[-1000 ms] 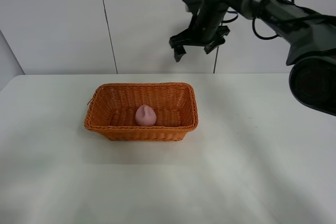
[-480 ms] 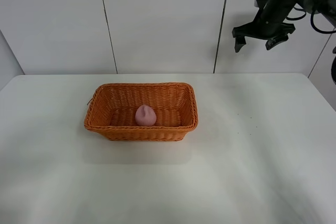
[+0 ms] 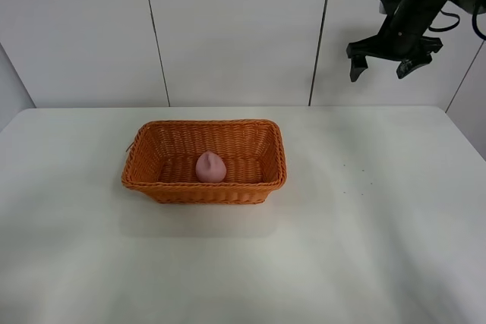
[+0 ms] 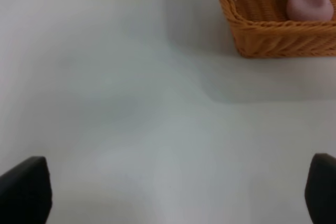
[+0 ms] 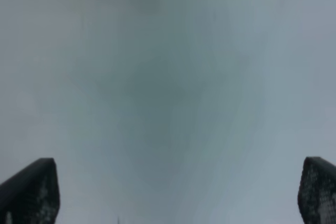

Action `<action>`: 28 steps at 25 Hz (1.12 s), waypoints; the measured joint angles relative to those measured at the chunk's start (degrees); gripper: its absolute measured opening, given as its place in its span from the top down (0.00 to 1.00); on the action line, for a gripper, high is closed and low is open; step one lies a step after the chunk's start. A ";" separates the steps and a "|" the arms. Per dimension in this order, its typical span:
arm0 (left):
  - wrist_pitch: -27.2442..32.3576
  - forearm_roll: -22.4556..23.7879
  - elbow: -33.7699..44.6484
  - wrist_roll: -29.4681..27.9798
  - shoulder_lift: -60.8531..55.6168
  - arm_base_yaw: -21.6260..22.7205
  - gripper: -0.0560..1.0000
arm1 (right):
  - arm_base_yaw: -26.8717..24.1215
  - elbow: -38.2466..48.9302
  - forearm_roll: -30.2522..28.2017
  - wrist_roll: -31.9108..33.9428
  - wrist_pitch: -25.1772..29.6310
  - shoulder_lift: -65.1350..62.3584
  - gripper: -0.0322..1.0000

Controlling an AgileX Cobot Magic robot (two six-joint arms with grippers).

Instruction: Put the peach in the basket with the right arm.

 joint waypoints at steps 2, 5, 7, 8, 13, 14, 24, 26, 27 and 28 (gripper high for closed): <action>0.00 0.00 0.00 0.00 0.00 0.00 0.01 | 0.00 4.51 0.00 0.00 0.00 -4.16 0.29; 0.00 0.00 0.00 0.00 0.00 0.00 0.01 | 0.00 13.72 -0.07 0.00 -0.09 -11.67 0.29; 0.00 0.00 0.00 0.00 0.00 0.00 0.01 | 0.00 20.24 -0.13 0.00 -0.09 -17.28 0.29; 0.00 0.00 0.00 0.00 0.00 0.00 0.01 | 0.00 24.02 -0.18 0.00 -0.09 -20.59 0.29; 0.00 0.00 0.00 0.00 0.00 0.00 0.01 | 0.00 43.49 -0.39 -0.06 -0.11 -38.24 0.29; 0.00 0.00 0.00 0.00 0.00 0.00 0.01 | 0.00 47.97 -0.39 -0.27 -0.16 -41.50 0.29; 0.00 0.00 0.00 0.00 0.00 0.00 0.01 | 0.00 88.24 0.29 -1.10 -6.19 -81.61 0.29; 0.00 0.00 0.00 0.00 0.00 0.00 0.01 | 0.00 93.43 0.68 -1.10 -8.66 -90.70 0.29; 0.00 0.00 0.00 0.00 0.00 0.00 0.01 | 0.00 95.07 0.68 -1.10 -9.75 -95.25 0.29; 0.00 0.00 0.00 0.00 0.00 0.00 0.01 | 0.00 96.58 0.71 -1.10 -10.47 -98.97 0.29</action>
